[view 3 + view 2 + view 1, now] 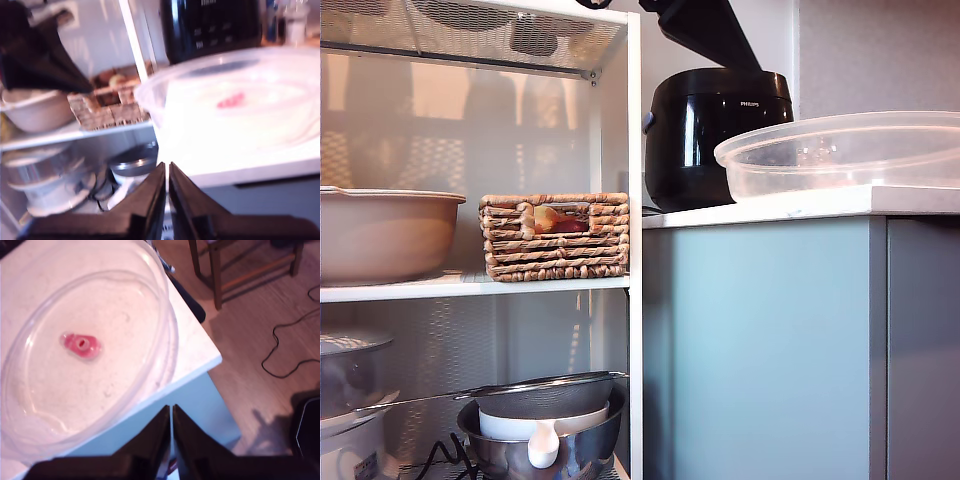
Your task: Pick up the plastic microwave lid from the shelf, then place it on the counter next to you
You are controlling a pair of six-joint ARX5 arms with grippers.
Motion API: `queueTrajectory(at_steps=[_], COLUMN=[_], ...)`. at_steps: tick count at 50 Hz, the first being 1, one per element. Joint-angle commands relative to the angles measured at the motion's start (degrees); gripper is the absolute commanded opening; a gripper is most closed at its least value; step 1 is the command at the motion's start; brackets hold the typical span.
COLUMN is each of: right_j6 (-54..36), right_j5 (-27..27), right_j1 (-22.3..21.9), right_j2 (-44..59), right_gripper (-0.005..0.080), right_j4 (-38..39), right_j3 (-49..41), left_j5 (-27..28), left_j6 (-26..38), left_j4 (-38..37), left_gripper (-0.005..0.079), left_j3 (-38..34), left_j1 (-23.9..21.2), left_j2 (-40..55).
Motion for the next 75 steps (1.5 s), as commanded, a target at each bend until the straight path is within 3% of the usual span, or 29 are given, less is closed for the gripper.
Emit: queueTrajectory(at_steps=[1, 10, 41, 54, 65, 75], right_j6=[0.02, 0.04, 0.28, 0.26, 0.28, 0.92], right_j5=[-0.35, -0.35, -1.88, -1.88, -3.04, -4.35], right_j1=[0.24, 0.24, 0.24, 0.24, 0.26, 0.24], right_j2=[0.31, 0.31, 0.28, 0.28, 0.28, 0.28], right_gripper=[-0.0012, -0.0012, -0.0012, -0.0012, -0.0012, -0.0012], right_j4=[0.92, 2.08, 1.75, 1.53, 0.09, -0.07], right_j3=[0.44, 0.44, 0.57, 0.63, 0.63, 0.63], left_j5=[1.49, 2.01, 2.25, 2.73, 2.91, 2.89], left_j6=[-0.13, -0.11, -0.17, -0.59, -0.63, -0.57], left_j4=[0.87, 1.68, 21.14, 15.58, 22.84, 24.33], left_gripper=[-0.0021, -0.0021, -0.0021, -0.0021, -0.0021, -0.0021], left_j3=[-0.72, -0.72, -0.72, -0.72, -0.68, -0.50], left_j1=[0.24, 0.31, -0.33, -2.10, -2.05, -0.52], left_j2=[3.63, 7.28, 13.03, 12.61, 8.66, 8.63])
